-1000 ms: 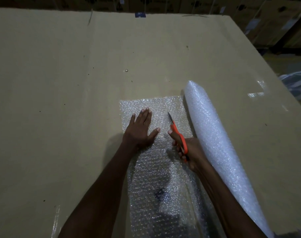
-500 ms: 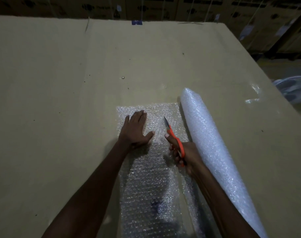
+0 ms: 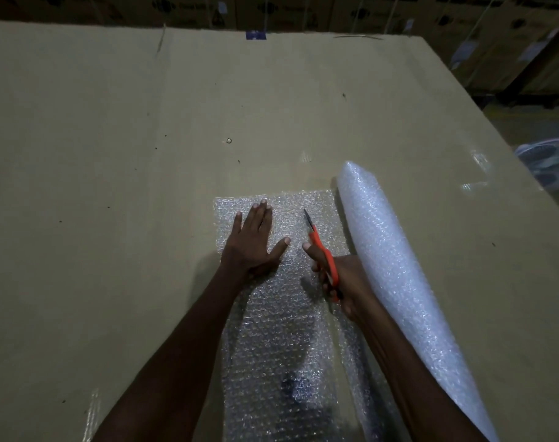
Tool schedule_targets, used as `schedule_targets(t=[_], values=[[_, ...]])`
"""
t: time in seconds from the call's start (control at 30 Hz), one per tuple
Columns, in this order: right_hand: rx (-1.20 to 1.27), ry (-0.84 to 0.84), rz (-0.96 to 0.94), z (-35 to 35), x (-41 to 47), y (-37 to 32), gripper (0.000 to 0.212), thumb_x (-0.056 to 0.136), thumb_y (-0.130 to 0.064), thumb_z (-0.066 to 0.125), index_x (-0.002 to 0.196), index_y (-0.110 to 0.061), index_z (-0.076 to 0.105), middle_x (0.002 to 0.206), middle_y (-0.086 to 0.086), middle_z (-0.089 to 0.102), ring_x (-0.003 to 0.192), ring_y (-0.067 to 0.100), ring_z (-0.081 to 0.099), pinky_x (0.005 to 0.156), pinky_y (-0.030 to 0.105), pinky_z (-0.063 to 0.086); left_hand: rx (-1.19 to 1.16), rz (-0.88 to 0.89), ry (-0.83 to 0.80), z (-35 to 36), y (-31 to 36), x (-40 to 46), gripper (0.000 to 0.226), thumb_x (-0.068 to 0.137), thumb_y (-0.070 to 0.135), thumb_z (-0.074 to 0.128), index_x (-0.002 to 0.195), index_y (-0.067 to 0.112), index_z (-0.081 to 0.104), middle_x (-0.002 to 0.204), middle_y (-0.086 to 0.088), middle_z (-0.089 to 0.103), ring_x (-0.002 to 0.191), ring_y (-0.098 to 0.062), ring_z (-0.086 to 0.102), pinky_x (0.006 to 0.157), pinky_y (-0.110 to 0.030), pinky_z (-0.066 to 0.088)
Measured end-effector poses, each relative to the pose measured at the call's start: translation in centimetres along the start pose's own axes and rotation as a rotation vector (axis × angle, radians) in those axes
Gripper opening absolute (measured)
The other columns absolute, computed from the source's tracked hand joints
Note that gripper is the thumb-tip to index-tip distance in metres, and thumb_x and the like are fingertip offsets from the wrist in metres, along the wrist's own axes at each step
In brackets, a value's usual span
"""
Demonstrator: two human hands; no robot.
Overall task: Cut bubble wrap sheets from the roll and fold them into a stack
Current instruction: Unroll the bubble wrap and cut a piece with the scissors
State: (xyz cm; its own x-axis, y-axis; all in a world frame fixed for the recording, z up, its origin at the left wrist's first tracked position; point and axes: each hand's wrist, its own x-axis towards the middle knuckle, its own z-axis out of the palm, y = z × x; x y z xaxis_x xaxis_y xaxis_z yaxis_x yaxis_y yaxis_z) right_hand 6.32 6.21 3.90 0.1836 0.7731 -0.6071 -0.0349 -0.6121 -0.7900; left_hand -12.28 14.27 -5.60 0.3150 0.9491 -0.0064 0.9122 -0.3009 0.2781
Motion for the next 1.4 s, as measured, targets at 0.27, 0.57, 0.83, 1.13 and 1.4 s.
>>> schedule_targets(t=[0.27, 0.57, 0.83, 1.13, 1.4], values=[[0.011, -0.014, -0.005, 0.1, 0.3, -0.2, 0.043, 0.076, -0.044, 0.085, 0.070, -0.004, 0.069, 0.051, 0.005, 0.053, 0.036, 0.011, 0.041, 0.036, 0.018, 0.030, 0.005, -0.004, 0.000, -0.1, 0.1, -0.1, 0.095, 0.090, 0.074, 0.006, 0.160, 0.009, 0.007, 0.168, -0.007, -0.001, 0.155, -0.018, -0.003, 0.125, -0.046, -0.002], [0.006, -0.009, -0.029, 0.2, 0.8, -0.2, 0.042, 0.080, -0.040, 0.084, 0.072, -0.002, 0.067, 0.045, 0.002, 0.049, 0.033, 0.009, 0.039, 0.036, 0.017, 0.027, 0.006, 0.019, 0.043, 0.1, -0.1, -0.2, 0.094, 0.092, 0.072, 0.010, 0.159, 0.007, 0.014, 0.168, -0.008, 0.003, 0.155, -0.018, -0.001, 0.123, -0.044, -0.003], [-0.004, -0.010, -0.020, 0.7, 1.8, -1.1, 0.044, 0.077, -0.045, 0.085, 0.066, -0.007, 0.067, 0.045, 0.002, 0.052, 0.034, 0.010, 0.041, 0.038, 0.017, 0.032, -0.008, 0.023, 0.052, 0.3, -0.2, -0.5, 0.092, 0.093, 0.071, 0.012, 0.160, 0.008, 0.011, 0.167, -0.007, 0.001, 0.154, -0.017, -0.003, 0.124, -0.043, -0.005], [-0.011, -0.015, 0.007, 1.2, 2.5, -1.8, 0.045, 0.075, -0.051, 0.085, 0.065, -0.011, 0.066, 0.046, -0.001, 0.053, 0.035, 0.008, 0.042, 0.036, 0.017, 0.031, 0.020, 0.046, 0.136, 0.8, -0.2, -0.8, 0.084, 0.099, 0.065, 0.025, 0.157, 0.004, 0.025, 0.165, -0.012, 0.017, 0.153, -0.022, 0.011, 0.122, -0.044, -0.001], [0.004, -0.035, 0.009, 1.0, 2.3, -1.7, 0.043, 0.076, -0.047, 0.085, 0.068, -0.010, 0.065, 0.047, 0.000, 0.052, 0.035, 0.007, 0.042, 0.035, 0.017, 0.031, 0.006, 0.039, 0.112, 0.7, -0.2, -0.9, 0.087, 0.097, 0.067, 0.020, 0.158, 0.006, 0.019, 0.166, -0.010, 0.010, 0.154, -0.020, 0.004, 0.123, -0.044, -0.003]])
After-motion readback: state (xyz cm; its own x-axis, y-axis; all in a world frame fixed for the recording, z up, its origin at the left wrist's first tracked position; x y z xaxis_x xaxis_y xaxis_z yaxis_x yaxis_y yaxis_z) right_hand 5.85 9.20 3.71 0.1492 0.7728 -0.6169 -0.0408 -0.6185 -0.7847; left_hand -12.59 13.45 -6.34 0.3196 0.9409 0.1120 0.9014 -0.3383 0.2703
